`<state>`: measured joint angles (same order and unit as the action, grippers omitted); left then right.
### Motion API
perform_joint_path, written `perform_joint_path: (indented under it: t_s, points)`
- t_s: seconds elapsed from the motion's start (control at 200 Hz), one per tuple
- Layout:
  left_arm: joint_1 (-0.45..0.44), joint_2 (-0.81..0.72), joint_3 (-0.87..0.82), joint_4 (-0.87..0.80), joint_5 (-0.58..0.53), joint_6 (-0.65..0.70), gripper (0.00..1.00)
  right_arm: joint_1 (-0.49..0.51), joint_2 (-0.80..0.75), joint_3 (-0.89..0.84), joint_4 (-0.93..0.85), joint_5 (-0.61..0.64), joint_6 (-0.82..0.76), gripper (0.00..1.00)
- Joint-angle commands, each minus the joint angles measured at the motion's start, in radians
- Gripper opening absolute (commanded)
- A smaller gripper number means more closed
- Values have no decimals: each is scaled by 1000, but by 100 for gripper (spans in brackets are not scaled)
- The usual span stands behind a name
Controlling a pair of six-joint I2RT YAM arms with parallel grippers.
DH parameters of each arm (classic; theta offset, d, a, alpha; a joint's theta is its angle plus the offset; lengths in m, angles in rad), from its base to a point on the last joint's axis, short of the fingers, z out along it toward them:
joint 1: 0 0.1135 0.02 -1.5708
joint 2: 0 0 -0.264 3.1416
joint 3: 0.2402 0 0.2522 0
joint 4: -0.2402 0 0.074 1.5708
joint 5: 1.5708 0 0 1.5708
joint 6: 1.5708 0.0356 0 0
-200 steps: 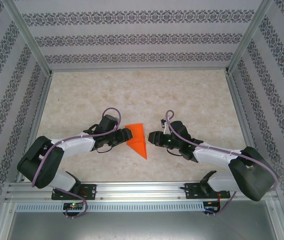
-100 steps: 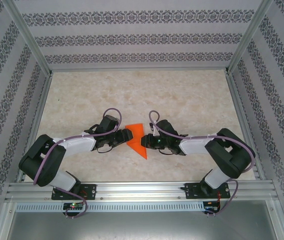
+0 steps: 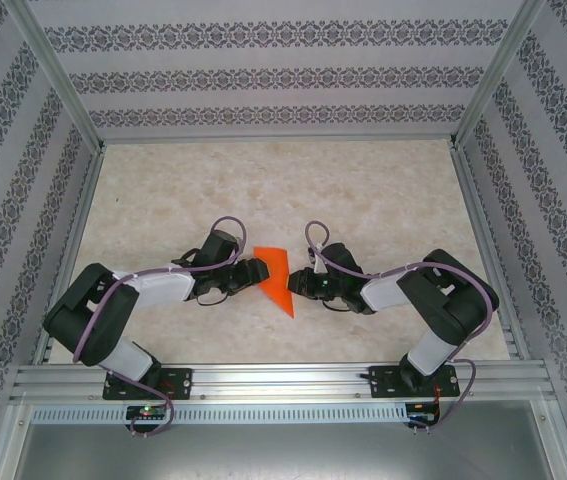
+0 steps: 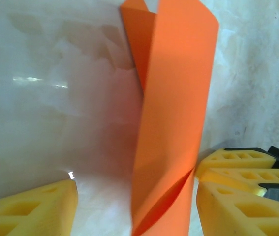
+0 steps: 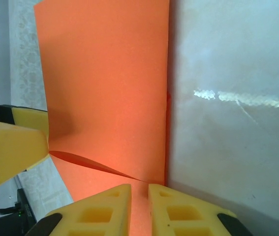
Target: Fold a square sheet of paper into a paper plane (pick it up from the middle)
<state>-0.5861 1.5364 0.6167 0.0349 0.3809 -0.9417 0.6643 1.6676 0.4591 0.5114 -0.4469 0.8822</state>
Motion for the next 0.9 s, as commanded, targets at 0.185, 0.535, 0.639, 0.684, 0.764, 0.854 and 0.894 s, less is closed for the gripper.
perform_joint_path:
  t_s: [0.185, 0.535, 0.639, 0.684, 0.764, 0.854, 0.894]
  points:
    - [-20, 71, 54, 160, 129, -26, 52, 1, 63, -21, 5, 53, -3, 17]
    - [-34, 100, 89, 146, 108, -26, 25, 0, 50, -12, -10, 64, -14, 18]
    - [-34, 95, 84, 133, 86, -33, 18, 0, 35, -7, -25, 72, -26, 19]
    - [-34, 92, 80, 135, 82, -36, 13, 1, 29, -3, -29, 71, -30, 19]
    - [-34, 87, 75, 136, 72, -50, 8, 2, 8, 3, -36, 73, -40, 20]
    - [-34, 79, 61, 164, 68, -77, 2, 10, -33, 10, -73, 91, -69, 22]
    - [-34, 72, 55, 163, 57, -90, 1, 13, -58, 15, -101, 107, -83, 23]
